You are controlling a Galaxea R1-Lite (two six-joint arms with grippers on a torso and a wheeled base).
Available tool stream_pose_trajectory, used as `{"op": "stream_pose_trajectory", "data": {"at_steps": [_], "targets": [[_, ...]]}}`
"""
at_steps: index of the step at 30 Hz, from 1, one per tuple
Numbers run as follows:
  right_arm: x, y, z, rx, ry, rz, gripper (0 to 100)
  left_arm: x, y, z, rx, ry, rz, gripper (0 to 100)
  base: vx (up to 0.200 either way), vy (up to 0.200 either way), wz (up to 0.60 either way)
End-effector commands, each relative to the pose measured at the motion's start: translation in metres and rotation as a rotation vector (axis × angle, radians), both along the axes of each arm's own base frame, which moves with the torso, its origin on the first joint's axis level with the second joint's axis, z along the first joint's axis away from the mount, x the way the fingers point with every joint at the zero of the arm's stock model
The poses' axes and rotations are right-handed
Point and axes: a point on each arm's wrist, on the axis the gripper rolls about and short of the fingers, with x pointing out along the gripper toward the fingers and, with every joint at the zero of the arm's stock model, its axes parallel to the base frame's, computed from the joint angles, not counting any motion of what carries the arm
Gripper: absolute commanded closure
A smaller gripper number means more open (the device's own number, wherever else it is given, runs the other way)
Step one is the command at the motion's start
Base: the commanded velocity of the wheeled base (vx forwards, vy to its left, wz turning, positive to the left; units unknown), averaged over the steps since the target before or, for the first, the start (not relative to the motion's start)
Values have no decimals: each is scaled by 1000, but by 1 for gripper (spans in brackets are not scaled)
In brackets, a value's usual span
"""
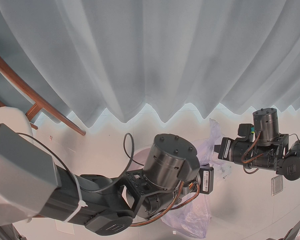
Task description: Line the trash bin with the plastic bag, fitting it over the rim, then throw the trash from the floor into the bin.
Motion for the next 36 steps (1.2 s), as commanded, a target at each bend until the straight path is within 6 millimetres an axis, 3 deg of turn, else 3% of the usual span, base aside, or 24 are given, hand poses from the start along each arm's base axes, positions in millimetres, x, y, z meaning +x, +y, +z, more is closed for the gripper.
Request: {"op": "stream_pose_trajectory", "data": {"at_steps": [1,7,12,20,26,29,36], "targets": [[1,0,0,5,-15,0,100,0,0,1,-4,2,2,100,-200,0,0],[2,1,2,8,-25,0,100,5,1,7,-18,-7,13,100,-200,0,0],[3,1,5,13,-36,-1,100,18,14,18,-45,4,69,100,0,0,0],[17,6,26,40,-110,2,100,32,32,32,-40,21,128,100,0,0,0],[31,11,35,54,-144,6,100,69,52,54,-24,26,236,100,0,0,0],[40,17,40,61,-162,12,100,79,63,55,-23,16,264,100,0,0,0],[52,30,37,59,-155,36,100,78,70,59,-59,47,141,100,0,0,0]]}}
